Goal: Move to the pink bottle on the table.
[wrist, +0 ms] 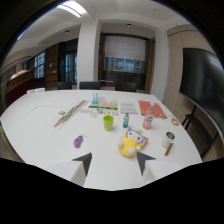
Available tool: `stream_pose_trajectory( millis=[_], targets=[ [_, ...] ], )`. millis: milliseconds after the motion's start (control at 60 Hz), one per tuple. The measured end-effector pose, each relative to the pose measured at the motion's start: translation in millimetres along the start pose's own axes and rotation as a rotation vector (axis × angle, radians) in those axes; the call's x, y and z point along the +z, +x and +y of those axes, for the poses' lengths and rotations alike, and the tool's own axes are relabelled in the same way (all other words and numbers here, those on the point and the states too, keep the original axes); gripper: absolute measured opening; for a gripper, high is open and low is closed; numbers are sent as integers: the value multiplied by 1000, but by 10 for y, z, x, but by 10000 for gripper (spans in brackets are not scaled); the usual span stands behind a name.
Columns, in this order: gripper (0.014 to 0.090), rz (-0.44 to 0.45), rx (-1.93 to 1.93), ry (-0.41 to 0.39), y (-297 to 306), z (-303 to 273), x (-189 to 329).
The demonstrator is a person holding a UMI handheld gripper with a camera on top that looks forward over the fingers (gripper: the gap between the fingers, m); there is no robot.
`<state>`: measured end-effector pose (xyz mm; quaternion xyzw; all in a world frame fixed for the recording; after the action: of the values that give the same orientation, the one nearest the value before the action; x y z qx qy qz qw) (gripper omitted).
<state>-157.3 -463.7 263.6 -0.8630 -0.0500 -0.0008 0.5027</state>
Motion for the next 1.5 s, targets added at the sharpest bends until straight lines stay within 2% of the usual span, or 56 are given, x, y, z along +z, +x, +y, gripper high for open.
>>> stream_pose_trajectory(
  millis=[200,217,233,250,433,567,583,600,850,1067,1217,1500],
  targets=[
    [857,41,12,-32,423,261,-59],
    [809,49,11,-36,481,286,-56],
    [809,56,10,-39,539,307,-52],
    [858,64,9,-41,600,325,-46],
    [858,126,6,-65,1304,414,174],
    [856,137,28,-55,1774,229,668],
    [813,138,28,-50,1804,172,732],
    [858,138,28,-46,1839,126,835],
    [855,84,5,-2,2354,-570,2267],
    [852,51,14,-58,2567,-713,3294],
    [851,46,25,-98,2699,-640,3666],
    [854,25,35,-146,2740,-549,3910]
  ],
)
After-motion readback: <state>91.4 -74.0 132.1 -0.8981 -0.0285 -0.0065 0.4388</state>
